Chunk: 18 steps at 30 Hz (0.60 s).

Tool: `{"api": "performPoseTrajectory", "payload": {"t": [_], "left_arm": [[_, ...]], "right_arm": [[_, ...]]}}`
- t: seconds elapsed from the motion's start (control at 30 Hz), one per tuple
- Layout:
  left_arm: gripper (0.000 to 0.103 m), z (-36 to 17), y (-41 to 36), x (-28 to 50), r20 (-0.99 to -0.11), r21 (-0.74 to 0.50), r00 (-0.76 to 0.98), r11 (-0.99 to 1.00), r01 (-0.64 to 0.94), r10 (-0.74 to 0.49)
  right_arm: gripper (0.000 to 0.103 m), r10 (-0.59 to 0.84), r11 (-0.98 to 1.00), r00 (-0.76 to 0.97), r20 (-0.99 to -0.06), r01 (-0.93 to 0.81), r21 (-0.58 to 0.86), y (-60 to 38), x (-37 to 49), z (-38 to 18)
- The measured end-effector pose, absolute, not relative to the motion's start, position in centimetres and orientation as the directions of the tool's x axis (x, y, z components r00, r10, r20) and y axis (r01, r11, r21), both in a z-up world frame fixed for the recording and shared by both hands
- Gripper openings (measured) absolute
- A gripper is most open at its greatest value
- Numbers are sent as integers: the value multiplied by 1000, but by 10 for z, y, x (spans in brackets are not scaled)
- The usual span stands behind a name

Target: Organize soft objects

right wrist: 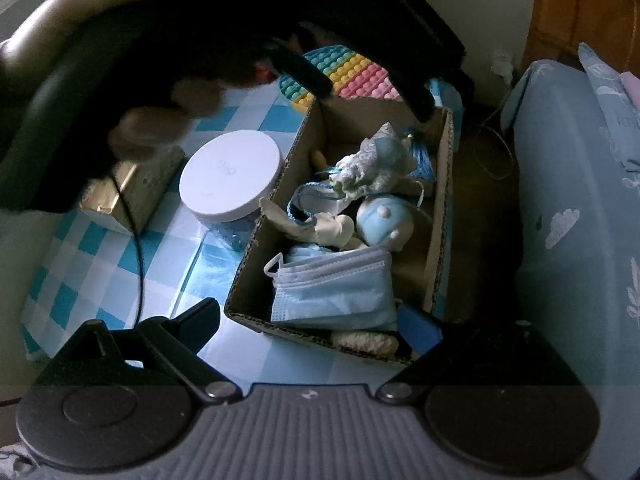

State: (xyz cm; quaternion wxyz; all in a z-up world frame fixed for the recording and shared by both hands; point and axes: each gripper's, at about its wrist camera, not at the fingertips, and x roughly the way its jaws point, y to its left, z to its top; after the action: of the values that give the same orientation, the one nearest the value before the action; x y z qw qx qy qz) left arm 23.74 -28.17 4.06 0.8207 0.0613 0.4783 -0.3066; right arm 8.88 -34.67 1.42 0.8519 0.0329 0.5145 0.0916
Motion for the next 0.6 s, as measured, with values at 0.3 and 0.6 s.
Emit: {"api": "performPoseTrajectory", "payload": {"t": [0.3, 0.6], "left_arm": [[102, 70, -203, 163, -691, 25, 636, 867, 498, -345], [102, 49, -155, 94, -738, 89, 640, 910, 405, -213]], "right_arm": [[102, 35, 998, 507, -861, 32, 59, -348, 74, 22], [102, -279, 941, 543, -792, 319, -113, -327, 41, 30]]}}
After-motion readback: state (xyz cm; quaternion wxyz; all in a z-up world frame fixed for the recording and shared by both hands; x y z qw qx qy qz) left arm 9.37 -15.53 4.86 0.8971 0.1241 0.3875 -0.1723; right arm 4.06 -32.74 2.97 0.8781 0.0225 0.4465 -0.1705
